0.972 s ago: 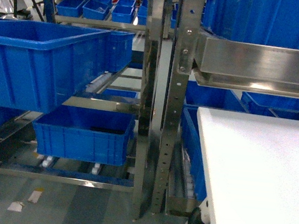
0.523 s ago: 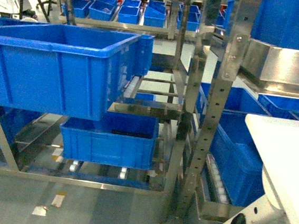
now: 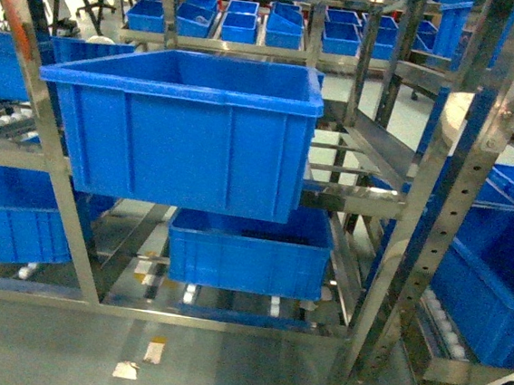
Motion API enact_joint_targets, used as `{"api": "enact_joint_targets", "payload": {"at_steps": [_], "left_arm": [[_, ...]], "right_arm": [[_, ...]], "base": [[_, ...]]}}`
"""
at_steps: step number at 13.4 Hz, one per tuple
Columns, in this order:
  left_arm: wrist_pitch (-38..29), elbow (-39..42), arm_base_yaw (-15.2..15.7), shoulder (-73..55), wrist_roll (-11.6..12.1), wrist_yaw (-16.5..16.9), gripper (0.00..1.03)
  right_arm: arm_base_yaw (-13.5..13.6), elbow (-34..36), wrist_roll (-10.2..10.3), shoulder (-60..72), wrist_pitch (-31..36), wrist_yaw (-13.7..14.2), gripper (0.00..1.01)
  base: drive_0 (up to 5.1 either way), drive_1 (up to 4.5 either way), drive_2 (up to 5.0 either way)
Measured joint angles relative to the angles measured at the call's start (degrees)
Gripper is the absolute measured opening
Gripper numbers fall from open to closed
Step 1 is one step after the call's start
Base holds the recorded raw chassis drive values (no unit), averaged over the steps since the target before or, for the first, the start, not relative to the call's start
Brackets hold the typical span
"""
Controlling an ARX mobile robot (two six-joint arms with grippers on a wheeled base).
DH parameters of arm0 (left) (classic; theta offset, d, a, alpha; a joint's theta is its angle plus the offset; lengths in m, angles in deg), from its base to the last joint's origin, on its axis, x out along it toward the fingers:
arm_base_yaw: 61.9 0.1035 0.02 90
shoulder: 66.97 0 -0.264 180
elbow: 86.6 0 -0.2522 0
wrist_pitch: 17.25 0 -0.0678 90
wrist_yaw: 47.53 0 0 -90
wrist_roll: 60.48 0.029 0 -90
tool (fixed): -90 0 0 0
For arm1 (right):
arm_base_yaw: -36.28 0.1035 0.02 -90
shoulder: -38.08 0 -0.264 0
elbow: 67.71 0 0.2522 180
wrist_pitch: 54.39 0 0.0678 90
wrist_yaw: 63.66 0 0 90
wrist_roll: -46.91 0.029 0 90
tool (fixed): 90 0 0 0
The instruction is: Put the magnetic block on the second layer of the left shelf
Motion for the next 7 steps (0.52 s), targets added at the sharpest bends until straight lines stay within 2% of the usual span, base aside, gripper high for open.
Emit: {"api": "enact_joint_targets", "payload": {"at_steps": [7], "left_arm": [[0.09,0.00,0.00,0.00,0.02,-0.04,0.98]], "right_arm": [[0.00,-0.02,0.00,0.00,0.15,0.00,0.45]], "base": [[-5.0,2.43,2.4]]}}
